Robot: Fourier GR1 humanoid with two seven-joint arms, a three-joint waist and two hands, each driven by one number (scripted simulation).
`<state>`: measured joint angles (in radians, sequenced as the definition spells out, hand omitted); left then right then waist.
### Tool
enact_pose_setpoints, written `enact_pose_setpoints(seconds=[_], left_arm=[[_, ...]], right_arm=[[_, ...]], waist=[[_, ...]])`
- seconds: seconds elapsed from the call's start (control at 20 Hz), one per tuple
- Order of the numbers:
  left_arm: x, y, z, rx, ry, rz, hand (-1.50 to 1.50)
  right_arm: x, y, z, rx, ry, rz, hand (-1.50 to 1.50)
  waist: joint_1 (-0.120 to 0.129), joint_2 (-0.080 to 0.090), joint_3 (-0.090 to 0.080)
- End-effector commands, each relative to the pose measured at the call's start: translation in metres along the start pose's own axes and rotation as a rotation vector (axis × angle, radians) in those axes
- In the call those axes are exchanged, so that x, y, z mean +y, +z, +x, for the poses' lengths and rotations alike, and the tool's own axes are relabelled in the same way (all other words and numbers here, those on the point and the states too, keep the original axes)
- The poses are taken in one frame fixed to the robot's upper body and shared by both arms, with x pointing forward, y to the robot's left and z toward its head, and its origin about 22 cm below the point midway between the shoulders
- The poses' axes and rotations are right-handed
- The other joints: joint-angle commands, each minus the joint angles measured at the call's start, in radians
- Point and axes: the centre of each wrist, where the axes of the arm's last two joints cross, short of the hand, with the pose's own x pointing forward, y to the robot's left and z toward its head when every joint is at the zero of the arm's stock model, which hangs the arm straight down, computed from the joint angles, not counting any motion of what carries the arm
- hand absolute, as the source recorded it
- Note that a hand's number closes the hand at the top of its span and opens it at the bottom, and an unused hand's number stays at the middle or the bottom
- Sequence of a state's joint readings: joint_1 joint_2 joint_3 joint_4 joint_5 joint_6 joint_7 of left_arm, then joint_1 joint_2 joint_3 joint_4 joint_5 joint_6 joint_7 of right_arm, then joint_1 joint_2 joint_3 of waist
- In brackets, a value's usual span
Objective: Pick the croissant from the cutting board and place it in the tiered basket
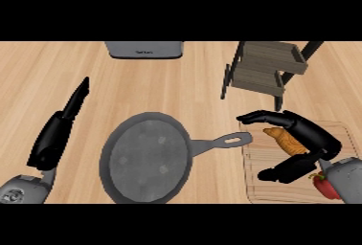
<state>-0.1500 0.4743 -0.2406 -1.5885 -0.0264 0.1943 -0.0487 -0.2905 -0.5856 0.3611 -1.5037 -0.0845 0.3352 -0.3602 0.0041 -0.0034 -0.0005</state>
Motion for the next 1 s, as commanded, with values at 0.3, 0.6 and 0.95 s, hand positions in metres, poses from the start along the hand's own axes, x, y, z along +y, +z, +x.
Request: enact_pose_setpoints(seconds=[0.3,0.6,0.95], left_arm=[[0.003,0.006,0.002,-0.005,-0.008,-0.013,0.0],[-0.009,0.016,-0.005,0.005,-0.003,0.0,0.0],[-0.018,0.013,0.001,-0.016,-0.004,-0.014,0.0]], right_arm=[[-0.07,0.022,0.086,0.397,0.728,0.326,-1.5],[-0.027,0.022,0.128,0.509,0.952,0.326,-1.5],[0.042,0.019,0.13,0.582,0.969,0.295,-1.5]], waist=[[-0.031,-0.015,-0.003],[-0.039,-0.009,-0.002],[-0.005,0.002,0.0]])
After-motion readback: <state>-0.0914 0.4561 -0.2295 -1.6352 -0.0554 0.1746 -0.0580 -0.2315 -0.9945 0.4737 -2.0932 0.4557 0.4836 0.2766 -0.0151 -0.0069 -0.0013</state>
